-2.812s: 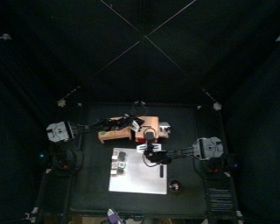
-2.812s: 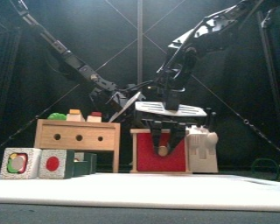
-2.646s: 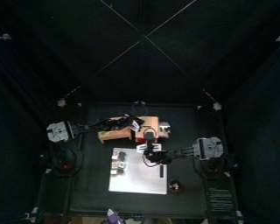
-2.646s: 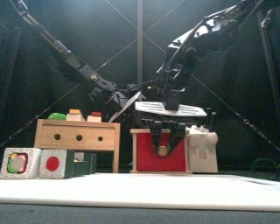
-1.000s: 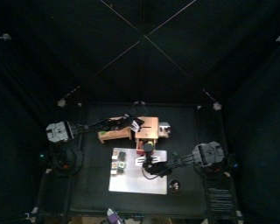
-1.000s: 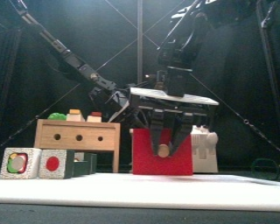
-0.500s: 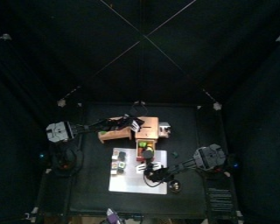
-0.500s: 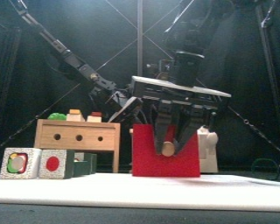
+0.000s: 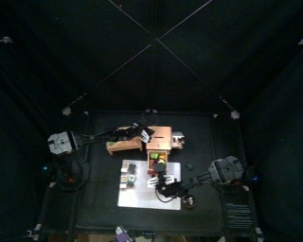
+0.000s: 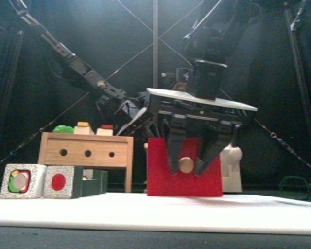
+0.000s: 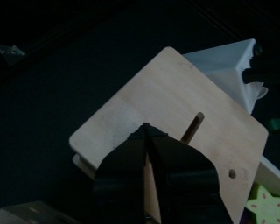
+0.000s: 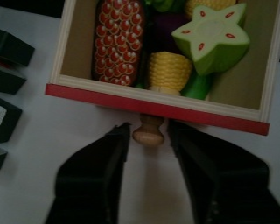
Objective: Open drawer
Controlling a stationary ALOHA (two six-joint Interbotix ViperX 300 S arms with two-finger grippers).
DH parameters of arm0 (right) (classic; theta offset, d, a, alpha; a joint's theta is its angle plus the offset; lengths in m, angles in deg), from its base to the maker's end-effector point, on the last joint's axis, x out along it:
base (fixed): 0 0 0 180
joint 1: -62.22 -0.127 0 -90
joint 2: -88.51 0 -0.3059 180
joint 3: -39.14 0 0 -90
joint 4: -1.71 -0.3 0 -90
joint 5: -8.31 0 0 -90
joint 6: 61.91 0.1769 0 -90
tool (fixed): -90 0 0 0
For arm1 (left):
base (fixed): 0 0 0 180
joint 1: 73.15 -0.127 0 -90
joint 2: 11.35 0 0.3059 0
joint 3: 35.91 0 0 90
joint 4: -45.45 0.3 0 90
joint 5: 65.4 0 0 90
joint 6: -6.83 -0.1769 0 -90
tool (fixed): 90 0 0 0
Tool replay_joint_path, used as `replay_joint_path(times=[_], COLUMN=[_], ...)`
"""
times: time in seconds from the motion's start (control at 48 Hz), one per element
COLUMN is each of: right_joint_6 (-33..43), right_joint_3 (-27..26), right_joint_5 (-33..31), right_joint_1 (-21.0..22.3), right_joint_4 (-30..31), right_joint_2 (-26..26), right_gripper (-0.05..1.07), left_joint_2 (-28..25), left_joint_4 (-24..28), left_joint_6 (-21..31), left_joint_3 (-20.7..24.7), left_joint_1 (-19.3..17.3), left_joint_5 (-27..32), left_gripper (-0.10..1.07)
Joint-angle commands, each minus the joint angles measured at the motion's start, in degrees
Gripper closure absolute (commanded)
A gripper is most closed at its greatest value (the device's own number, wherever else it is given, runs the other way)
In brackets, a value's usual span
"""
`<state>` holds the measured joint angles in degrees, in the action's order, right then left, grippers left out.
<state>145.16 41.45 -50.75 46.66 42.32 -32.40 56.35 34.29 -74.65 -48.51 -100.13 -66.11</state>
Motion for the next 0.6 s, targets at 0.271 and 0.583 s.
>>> replay_joint_path(times=[0.271,0.583], right_joint_6=[-0.18,-0.97], right_joint_3=[-1.41,-2.55], right_joint_5=[-0.09,-0.09], right_joint_1=[-2.64,-6.59], right_joint_4=[2.37,3.60], right_joint_2=[2.02,4.66], right_gripper=[0.02,0.02], left_joint_2=[2.20,5.19], left_joint_4=[3.25,4.57], left_joint_6=[0.00,-0.09], left_joint_3=[0.62,0.18], left_joint_1=[-0.18,-0.18], left_joint_5=[-2.72,-6.06], left_gripper=[0.56,0.56])
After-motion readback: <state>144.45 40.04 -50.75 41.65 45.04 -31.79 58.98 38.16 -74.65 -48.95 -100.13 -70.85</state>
